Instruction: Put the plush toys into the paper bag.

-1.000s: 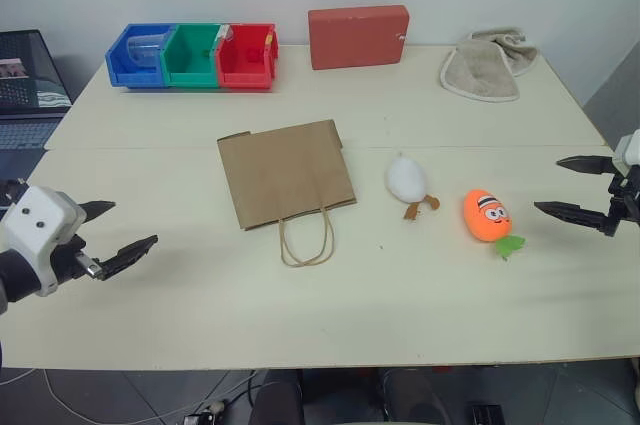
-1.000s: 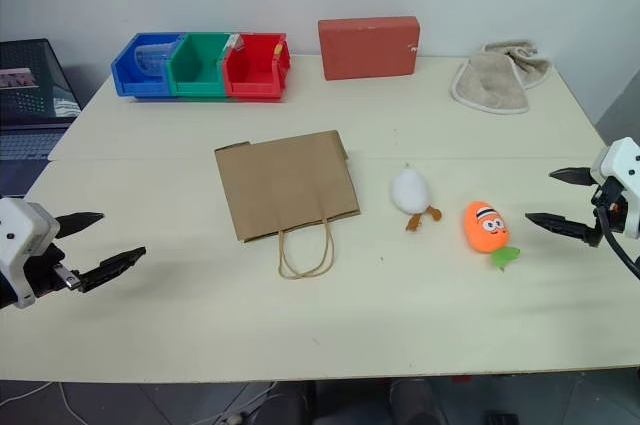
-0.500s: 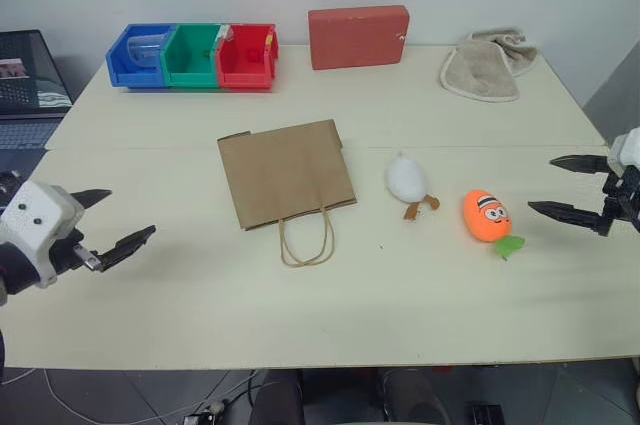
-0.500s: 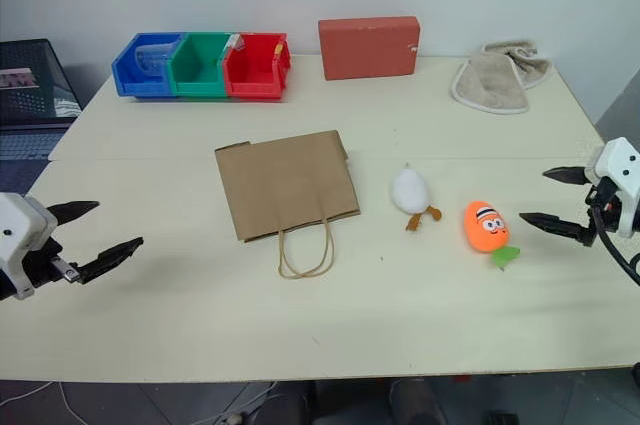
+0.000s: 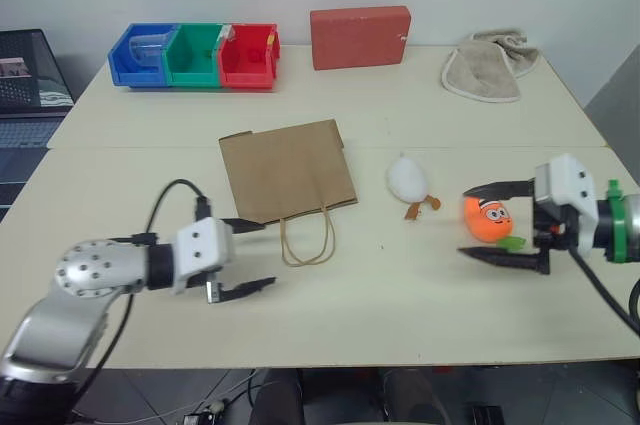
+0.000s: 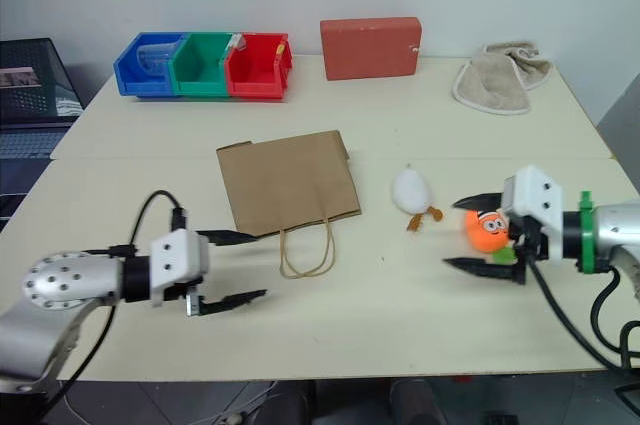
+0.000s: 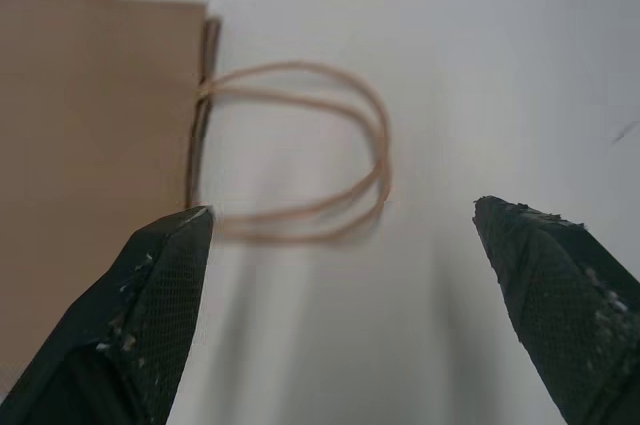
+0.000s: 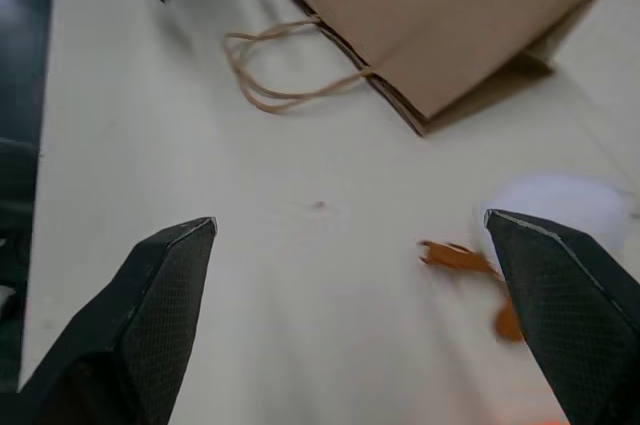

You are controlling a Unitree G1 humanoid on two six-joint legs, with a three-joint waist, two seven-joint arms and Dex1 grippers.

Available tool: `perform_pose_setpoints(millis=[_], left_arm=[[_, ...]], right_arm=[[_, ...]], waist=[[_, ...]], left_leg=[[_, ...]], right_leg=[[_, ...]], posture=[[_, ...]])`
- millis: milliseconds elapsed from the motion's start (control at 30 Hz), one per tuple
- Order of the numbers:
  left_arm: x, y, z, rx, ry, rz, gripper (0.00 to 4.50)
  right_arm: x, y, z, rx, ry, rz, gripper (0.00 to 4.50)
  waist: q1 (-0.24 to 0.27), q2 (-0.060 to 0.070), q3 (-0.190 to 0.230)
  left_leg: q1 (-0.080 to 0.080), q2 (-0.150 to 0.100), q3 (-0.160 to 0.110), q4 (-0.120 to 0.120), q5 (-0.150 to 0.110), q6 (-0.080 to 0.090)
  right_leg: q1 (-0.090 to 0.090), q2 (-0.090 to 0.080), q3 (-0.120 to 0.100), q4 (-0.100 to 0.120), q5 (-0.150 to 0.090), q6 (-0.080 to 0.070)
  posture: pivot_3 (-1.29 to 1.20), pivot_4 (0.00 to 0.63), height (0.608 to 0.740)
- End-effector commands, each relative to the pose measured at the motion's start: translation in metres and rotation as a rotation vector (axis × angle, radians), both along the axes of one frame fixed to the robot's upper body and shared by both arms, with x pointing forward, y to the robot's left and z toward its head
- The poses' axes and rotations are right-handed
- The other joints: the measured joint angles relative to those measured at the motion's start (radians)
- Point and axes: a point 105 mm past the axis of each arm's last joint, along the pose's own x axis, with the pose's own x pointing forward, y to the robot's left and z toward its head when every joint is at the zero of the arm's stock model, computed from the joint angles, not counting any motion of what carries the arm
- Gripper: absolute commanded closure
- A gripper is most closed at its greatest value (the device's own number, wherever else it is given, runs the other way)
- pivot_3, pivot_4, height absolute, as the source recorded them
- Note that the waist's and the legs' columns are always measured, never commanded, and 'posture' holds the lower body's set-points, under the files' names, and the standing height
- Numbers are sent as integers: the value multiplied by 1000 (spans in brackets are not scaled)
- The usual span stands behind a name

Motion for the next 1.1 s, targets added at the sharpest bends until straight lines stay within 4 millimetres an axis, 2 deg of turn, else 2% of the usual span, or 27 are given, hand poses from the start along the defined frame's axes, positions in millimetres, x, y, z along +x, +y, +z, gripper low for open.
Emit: perform_pose_setpoints(millis=[33,200,433,533,900,933,1100], left_arm=[[9,1,-2,37,-52,-22,49],[12,-6,-14,31,-19,-58,49],[15,-11,-20,31,-24,-77,49],[18,-7,-32,45,-9,-72,646],[28,-8,-55,65,-1,-91,4236],[28,-8,-56,64,-1,-94,4462],[26,-11,-62,71,11,-124,4462]], right_arm=[[-4,13,6,26,-25,20,0],[-5,20,4,43,-16,22,0],[-8,25,3,57,-6,36,0],[-9,28,2,64,-2,46,0],[-8,29,6,70,-14,48,0],[-8,29,6,69,-15,49,0],[-9,28,5,70,-14,43,0]], waist=[[0,0,0],[3,0,0],[9,0,0],[11,0,0],[18,0,0],[18,0,0],[19,0,-1]], left_leg=[[0,0,0,0,0,0],[-1,0,0,0,0,0],[-1,0,-1,0,0,0],[-1,0,-1,0,0,0],[0,0,-2,1,0,0],[0,0,-2,1,0,0],[0,0,-2,1,0,0]], right_leg=[[0,0,0,0,0,0],[0,0,0,0,0,0],[0,0,-1,0,0,0],[0,0,-1,0,0,0],[1,0,-2,0,0,0],[1,0,-2,0,0,0],[1,0,-2,0,0,0]], posture=[[0,150,740],[0,150,740],[0,150,740],[0,150,740],[0,150,740],[0,150,740],[0,150,740]])
